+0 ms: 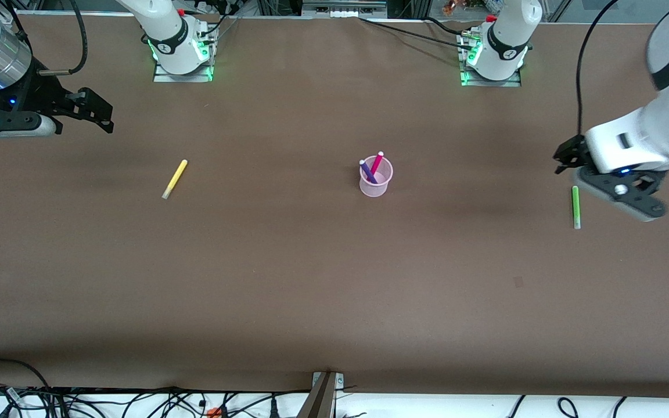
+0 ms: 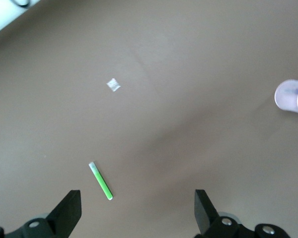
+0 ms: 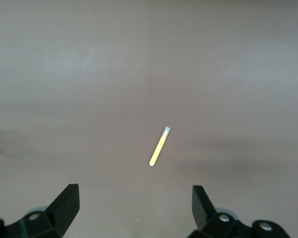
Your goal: Organize pens into pink holder with both arms
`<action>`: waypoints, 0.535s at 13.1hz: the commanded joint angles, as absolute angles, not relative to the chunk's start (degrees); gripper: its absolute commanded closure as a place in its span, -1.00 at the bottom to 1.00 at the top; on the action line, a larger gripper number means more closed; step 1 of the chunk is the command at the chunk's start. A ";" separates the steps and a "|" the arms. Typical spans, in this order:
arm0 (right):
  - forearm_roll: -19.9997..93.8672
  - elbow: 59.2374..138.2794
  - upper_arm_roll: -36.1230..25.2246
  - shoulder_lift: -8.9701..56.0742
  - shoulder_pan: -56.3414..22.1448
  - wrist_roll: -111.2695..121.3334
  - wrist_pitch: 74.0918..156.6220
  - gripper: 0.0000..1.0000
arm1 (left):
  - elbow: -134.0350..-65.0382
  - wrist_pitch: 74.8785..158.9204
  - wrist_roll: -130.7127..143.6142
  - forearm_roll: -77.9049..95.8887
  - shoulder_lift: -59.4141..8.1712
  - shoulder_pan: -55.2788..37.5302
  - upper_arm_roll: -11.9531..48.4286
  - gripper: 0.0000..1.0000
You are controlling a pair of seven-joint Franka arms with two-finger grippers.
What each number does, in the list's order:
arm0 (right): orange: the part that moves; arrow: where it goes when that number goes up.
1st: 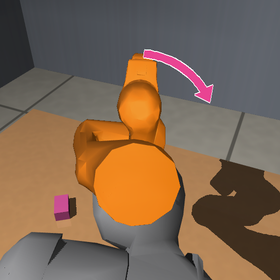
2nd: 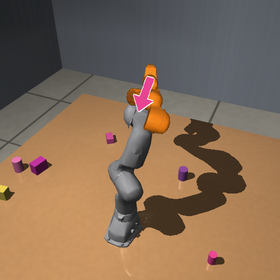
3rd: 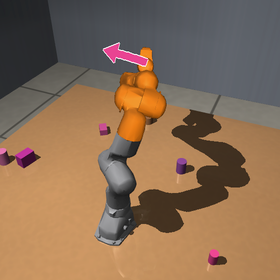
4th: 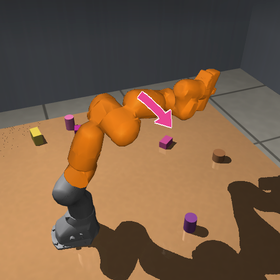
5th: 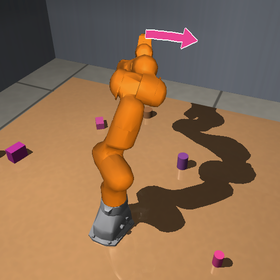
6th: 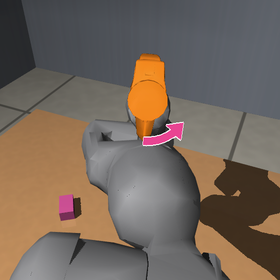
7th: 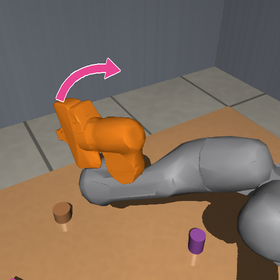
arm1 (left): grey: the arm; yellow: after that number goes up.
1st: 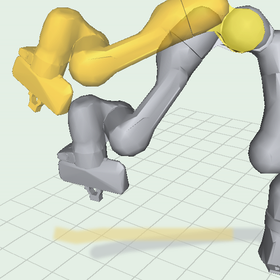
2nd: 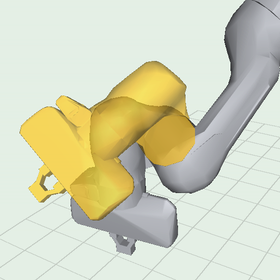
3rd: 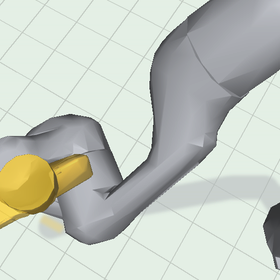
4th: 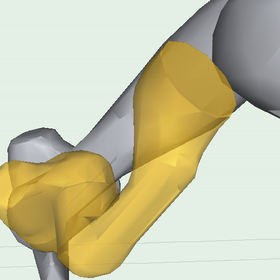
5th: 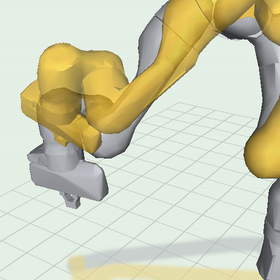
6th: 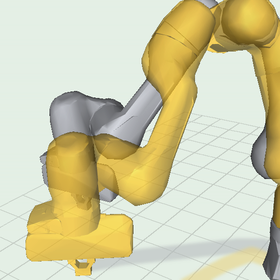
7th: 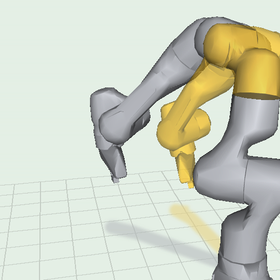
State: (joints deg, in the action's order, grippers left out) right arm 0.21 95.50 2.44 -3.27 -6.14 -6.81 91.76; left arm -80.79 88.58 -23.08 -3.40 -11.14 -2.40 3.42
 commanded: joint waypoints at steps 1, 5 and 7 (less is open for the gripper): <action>-0.35 94.48 2.46 -2.81 -6.33 -7.56 92.10 -1.00 | -88.73 88.86 -18.57 0.87 -3.63 -4.57 -4.20 -1.00; -0.35 94.40 2.46 -2.73 -6.33 -7.56 92.20 -1.00 | -96.59 95.08 -16.35 0.79 0.88 -4.92 -13.87 -1.00; -0.26 94.48 2.46 -2.73 -6.33 -7.56 92.20 -1.00 | -97.74 98.78 -16.70 -0.26 1.32 -5.18 -14.15 -1.00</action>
State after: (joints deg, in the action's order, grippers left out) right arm 0.21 95.43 2.43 -3.18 -6.14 -6.81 92.25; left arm -95.08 95.81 -18.19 0.06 -0.66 -3.68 -13.84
